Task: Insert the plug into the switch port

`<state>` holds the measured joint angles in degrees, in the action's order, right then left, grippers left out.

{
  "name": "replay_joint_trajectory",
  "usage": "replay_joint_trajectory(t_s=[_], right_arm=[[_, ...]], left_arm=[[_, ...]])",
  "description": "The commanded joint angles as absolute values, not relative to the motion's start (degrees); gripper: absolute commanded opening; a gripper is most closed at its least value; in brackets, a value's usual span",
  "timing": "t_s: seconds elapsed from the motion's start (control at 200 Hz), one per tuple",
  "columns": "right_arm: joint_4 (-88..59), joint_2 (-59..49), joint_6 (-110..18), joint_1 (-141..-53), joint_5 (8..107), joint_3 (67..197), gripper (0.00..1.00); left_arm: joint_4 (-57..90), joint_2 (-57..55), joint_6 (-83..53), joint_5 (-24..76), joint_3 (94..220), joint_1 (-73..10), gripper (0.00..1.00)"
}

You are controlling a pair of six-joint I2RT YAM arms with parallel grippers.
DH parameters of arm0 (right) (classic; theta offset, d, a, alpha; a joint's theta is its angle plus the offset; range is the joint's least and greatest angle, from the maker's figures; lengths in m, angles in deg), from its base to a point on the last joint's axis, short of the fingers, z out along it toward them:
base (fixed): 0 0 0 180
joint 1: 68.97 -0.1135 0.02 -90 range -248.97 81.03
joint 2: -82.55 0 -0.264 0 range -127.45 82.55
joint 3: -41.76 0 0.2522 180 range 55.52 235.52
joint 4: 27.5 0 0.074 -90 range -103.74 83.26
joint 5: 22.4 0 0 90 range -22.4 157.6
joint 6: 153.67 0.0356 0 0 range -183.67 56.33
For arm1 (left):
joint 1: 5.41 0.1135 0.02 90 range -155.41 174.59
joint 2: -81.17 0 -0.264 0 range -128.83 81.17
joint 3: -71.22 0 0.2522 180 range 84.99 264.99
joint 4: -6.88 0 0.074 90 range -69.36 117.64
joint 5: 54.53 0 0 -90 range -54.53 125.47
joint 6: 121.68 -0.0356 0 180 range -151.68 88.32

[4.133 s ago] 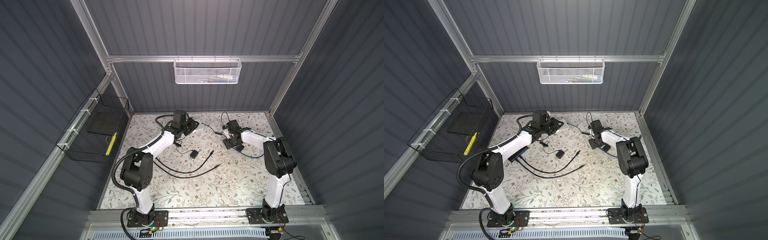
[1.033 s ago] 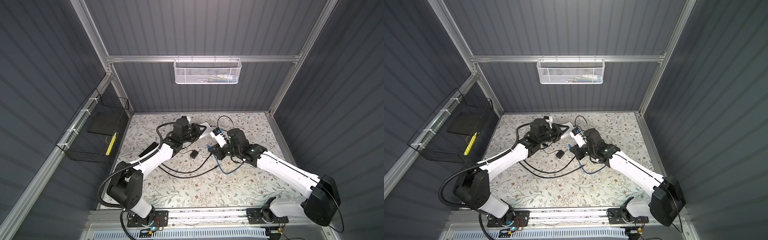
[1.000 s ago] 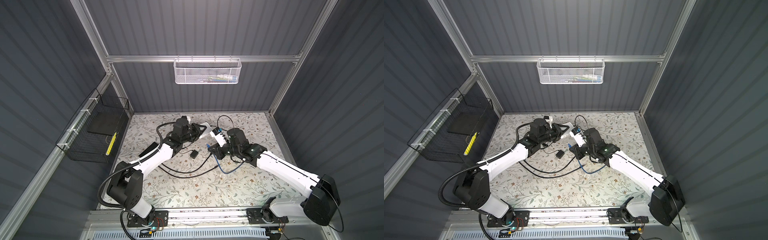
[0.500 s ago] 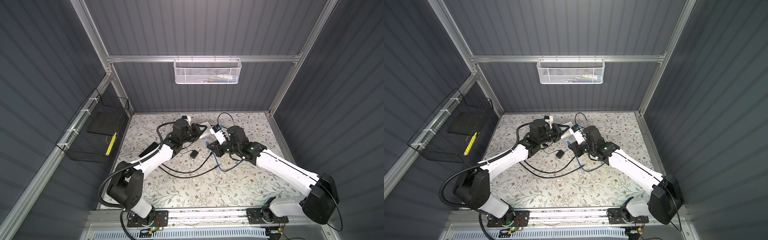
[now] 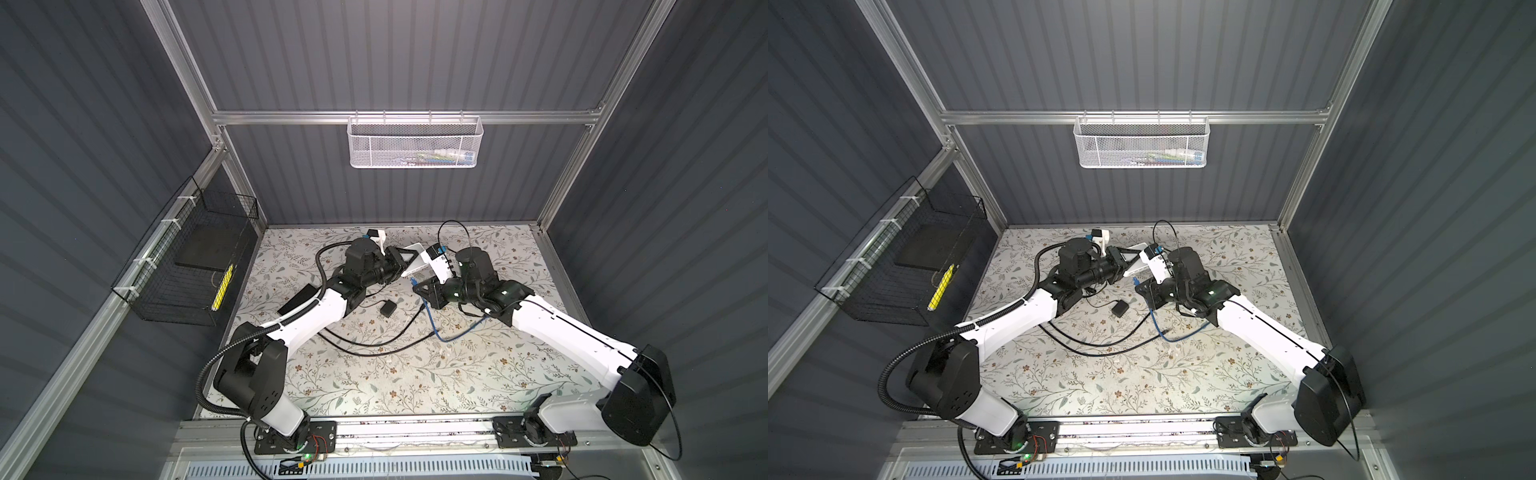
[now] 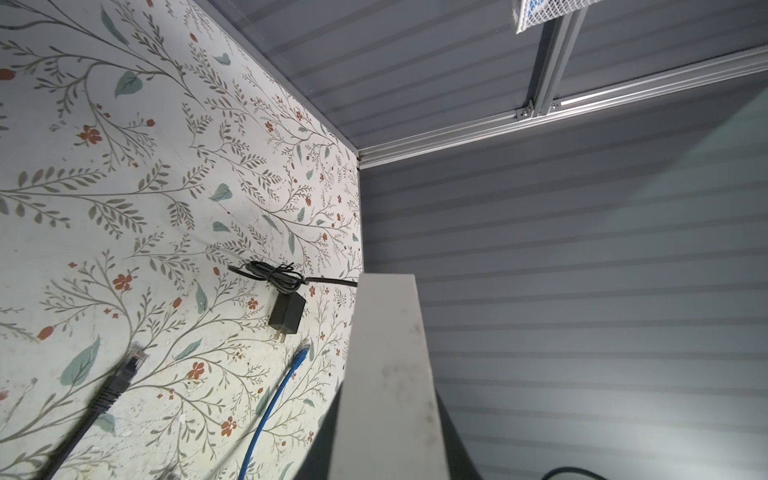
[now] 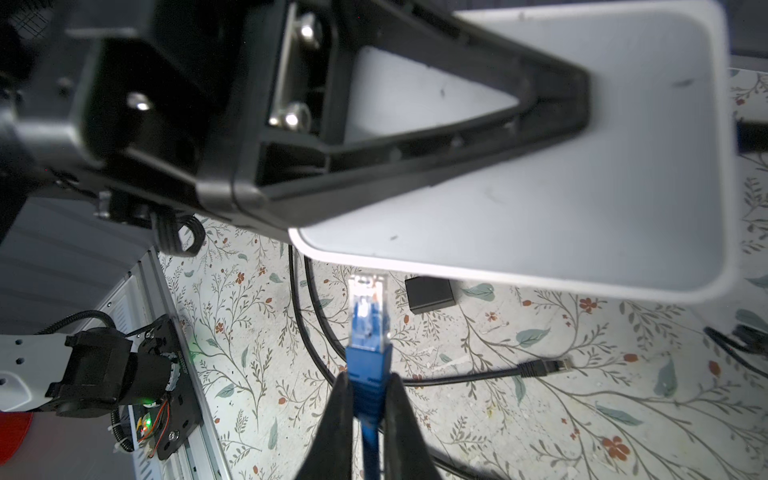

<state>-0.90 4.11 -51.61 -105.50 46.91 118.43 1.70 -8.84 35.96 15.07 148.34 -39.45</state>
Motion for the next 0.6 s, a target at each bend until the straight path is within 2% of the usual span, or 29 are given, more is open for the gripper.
replay_joint_trajectory(t_s=[0.0, 0.595], right_arm=[[-2.35, 3.62, -50.66, -104.91, 46.2, 119.94, 0.0], [-1.6, 3.67, -49.87, -103.86, 44.91, 121.26, 0.0]], left_arm=[[-1.68, -9.0, 32.72, 12.43, 149.66, -39.93, 0.0], [-1.75, -10.14, 28.55, 10.78, 151.26, -40.9, 0.0]])
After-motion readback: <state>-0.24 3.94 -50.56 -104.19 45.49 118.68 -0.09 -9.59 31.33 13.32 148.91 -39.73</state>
